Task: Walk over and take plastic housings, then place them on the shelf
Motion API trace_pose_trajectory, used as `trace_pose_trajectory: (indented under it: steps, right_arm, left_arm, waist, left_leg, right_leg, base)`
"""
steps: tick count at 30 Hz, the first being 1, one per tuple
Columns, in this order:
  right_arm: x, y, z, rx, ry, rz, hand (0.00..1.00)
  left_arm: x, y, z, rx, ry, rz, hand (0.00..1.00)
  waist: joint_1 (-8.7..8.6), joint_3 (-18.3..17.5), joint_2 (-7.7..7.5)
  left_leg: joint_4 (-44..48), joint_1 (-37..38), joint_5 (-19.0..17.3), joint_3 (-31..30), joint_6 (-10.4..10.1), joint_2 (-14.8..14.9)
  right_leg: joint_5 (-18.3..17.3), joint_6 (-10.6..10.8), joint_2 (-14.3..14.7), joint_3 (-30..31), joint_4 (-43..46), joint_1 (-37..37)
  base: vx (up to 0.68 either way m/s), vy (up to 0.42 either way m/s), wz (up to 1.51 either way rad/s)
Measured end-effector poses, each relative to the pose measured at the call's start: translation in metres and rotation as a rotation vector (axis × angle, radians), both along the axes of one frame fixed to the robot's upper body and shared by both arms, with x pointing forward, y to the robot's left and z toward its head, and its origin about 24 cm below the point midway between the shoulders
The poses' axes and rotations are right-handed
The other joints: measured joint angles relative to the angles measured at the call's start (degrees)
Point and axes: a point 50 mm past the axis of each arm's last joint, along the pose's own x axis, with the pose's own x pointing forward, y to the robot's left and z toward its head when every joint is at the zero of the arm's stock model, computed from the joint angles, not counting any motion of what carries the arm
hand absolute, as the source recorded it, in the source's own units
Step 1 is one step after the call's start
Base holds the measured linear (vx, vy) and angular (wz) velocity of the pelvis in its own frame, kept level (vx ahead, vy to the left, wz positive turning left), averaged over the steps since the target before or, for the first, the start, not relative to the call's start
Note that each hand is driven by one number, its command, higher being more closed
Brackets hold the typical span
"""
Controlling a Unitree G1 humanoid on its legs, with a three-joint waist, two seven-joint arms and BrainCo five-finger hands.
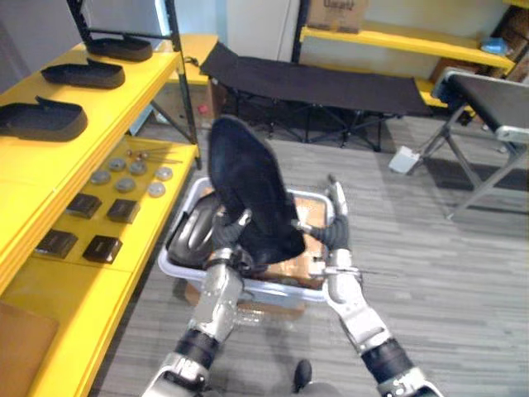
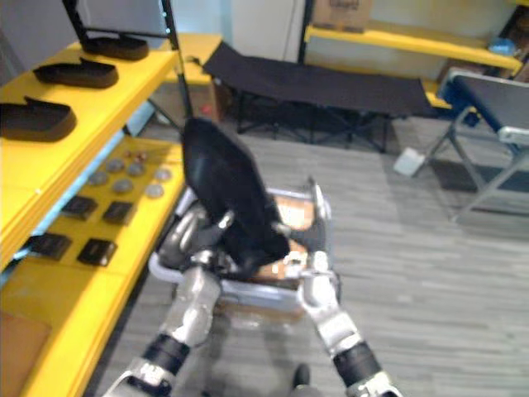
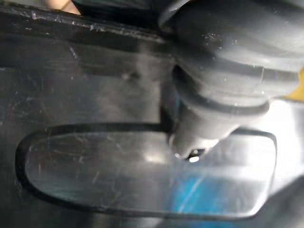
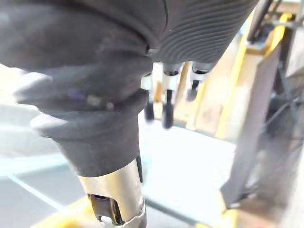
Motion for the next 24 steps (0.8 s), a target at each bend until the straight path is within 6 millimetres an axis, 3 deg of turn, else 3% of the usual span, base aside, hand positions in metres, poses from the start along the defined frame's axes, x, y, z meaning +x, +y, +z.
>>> trace_pose_trajectory:
  steps: [4,7,12,17,22,24]
  right_arm:
    - [-0.013,-0.023,0.018,0.216,-0.104,0.052,0.00]
    - [-0.026,-0.044,0.013,0.302,-0.121,0.049,0.00]
    - [-0.043,-0.072,-0.012,0.407,-0.022,0.006,0.00]
    - [-0.070,-0.100,-0.072,0.473,0.271,-0.165,0.00]
    - [-0.090,-0.114,-0.091,0.558,0.343,-0.242,0.00]
    - [-0.091,-0.115,-0.096,0.553,0.377,-0.266,0.00]
  left_arm:
    - [-0.014,0.027,-0.007,0.103,0.060,0.210,1.00]
    - [-0.025,0.047,-0.004,0.160,0.054,0.353,1.00]
    - [-0.039,0.069,-0.006,0.168,0.065,0.477,1.00]
    - [-0.059,0.075,0.002,0.149,0.006,0.468,1.00]
    - [-0.087,0.087,0.007,0.104,-0.024,0.505,1.00]
    - [-0.097,0.096,0.015,0.110,-0.055,0.543,1.00]
  waist:
    - [-0.02,-0.09,0.01]
    - [-0.07,-0.62,0.32]
    - [-0.31,-2.98,2.52]
    - [-1.23,-3.83,3.73]
    - [-1.61,-4.40,4.80]
    - [-0.58,-4.41,4.91]
  left_leg:
    - [-0.07,0.00,0.06,0.09,-0.11,0.02]
    - [-0.15,-0.01,0.01,0.18,-0.20,0.14]
    - [-1.16,0.90,-0.04,1.63,-0.44,0.18]
    - [-1.21,0.85,-0.02,1.89,-0.47,0.37]
    - [-2.08,0.72,-0.06,1.79,-0.57,0.38]
    - [-2.78,0.17,0.12,0.63,-0.79,0.35]
  right_leg:
    - [-0.12,-0.05,0.16,-0.34,0.00,-0.05]
    - [-0.20,-0.10,0.46,-0.50,0.00,-0.09]
    - [-0.24,-0.11,0.65,0.35,-0.01,-0.52]
    - [-0.42,-0.29,0.83,0.55,-0.07,-0.94]
    - [-1.42,-0.56,0.86,0.21,-0.53,-0.92]
    - [-1.84,-0.47,0.76,-1.26,-0.53,-0.77]
  base:
    - [0.00,0.000,0.00]
    - [0.00,0.000,0.00]
    - [-0.01,0.000,-0.13]
    - [-0.03,-0.010,-0.05]
    - [-0.03,-0.005,0.01]
    - [-0.02,-0.009,0.30]
